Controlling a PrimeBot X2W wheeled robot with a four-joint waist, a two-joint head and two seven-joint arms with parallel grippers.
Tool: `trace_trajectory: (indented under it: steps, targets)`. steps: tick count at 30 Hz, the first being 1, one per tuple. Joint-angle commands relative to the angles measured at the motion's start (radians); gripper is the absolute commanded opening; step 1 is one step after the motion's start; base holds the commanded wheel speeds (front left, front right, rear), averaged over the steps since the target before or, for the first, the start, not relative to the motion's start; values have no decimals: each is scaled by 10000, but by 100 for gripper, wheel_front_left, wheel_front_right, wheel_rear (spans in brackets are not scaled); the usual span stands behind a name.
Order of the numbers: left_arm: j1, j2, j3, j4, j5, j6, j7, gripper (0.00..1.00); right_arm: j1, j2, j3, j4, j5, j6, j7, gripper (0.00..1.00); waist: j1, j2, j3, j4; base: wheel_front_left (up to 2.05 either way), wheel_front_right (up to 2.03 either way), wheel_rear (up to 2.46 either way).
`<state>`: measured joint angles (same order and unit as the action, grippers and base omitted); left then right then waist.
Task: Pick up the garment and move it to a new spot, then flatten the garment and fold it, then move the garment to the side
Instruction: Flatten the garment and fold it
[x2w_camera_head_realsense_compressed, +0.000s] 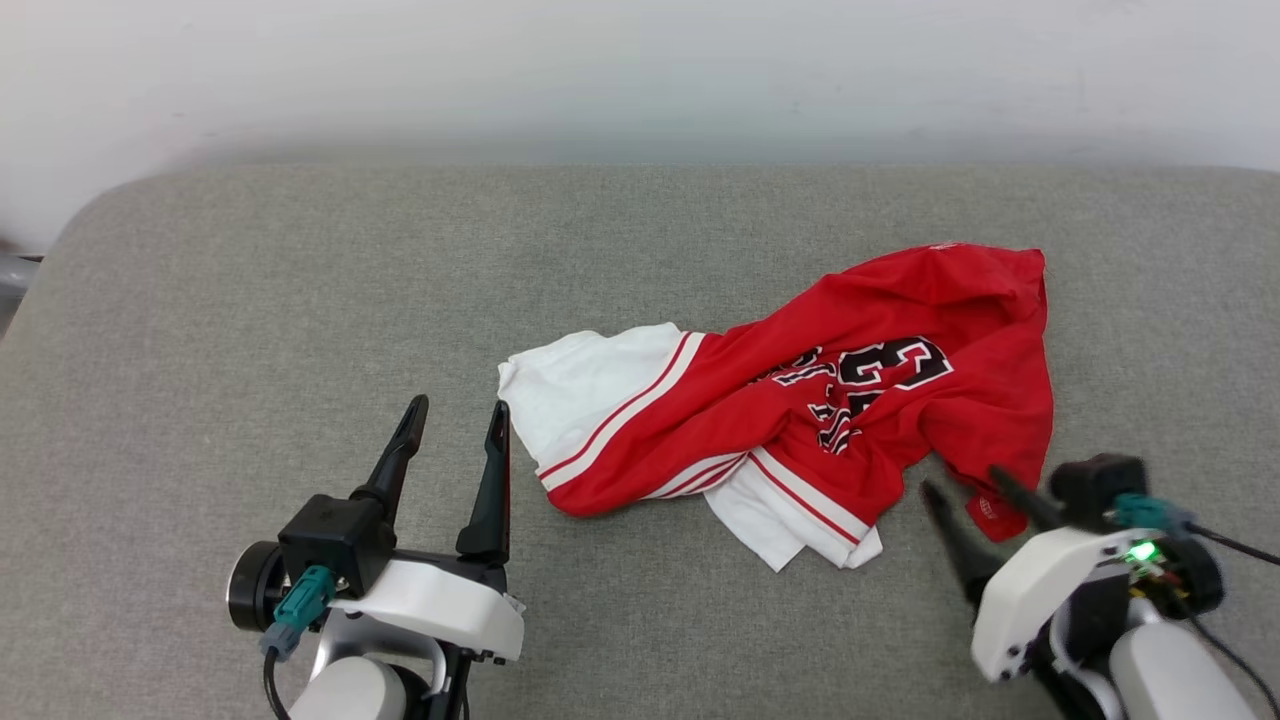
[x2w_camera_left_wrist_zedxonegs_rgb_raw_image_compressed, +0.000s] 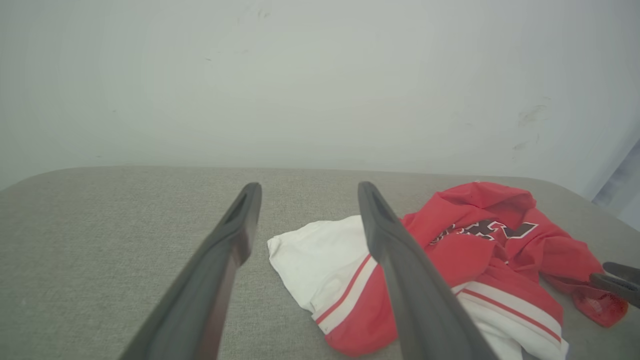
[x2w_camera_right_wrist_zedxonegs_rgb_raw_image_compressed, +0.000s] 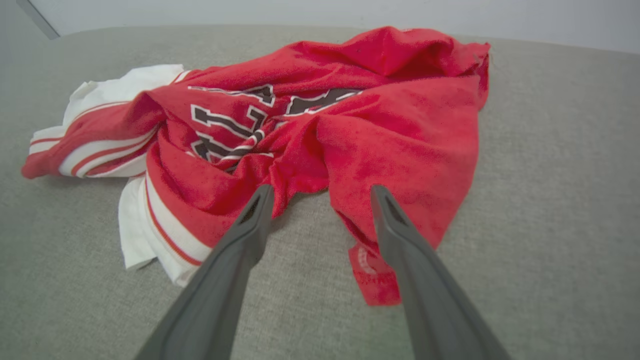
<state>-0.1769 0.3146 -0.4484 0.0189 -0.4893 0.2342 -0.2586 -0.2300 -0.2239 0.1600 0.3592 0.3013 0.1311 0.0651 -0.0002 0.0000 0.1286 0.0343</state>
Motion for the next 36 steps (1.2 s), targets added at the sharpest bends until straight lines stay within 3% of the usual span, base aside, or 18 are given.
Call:
trace_trajectory:
  steps: [1, 7, 14, 24, 27, 28, 30, 36]
  targets:
    - [71, 64, 16, -34, -58, 37, -6, 100, 162, -46, 204, -242, 138, -6, 297, 100, 2, 0, 3, -31, 0, 0, 0]
    - [26, 75, -29, -126, -84, 28, 63, 100, 620, -641, 1659, -1827, 779, -6, 2618, 100, 2, 0, 168, -35, 0, 0, 0]
    - [-214, -35, -125, -142, -59, -41, 28, 100, -68, -1119, 3217, -2811, 1214, -6, 4377, 100, 2, 0, 562, 268, 0, 0, 0]
    - [-689, -337, -120, 159, -11, -342, -34, 100, -1578, -1302, 4784, -1535, 1705, -8, 5239, 100, 2, 0, 1280, 819, 0, 0, 0]
    - [-725, -442, -103, 256, 20, -392, -54, 100, -1634, -1463, 5124, -828, 1939, -8, 5980, 100, 2, 0, 1329, 912, 0, 0, 0]
    - [-725, -466, -87, 279, 28, -410, -54, 100, -1553, -1477, 5173, -640, 2050, -6, 6215, 63, 2, 0, 1336, 933, 0, 0, 0]
    - [-703, -502, -42, 333, 47, -448, -63, 100, -1376, -1542, 5310, -351, 2287, -6, 6784, 0, 2, 0, 1316, 948, 0, 0, 0]
    - [-468, -527, 104, 459, 102, -463, -79, 100, -1512, -1612, 4920, -1041, 2377, -5, 6318, 0, 2, 0, 981, 775, 0, 0, 0]
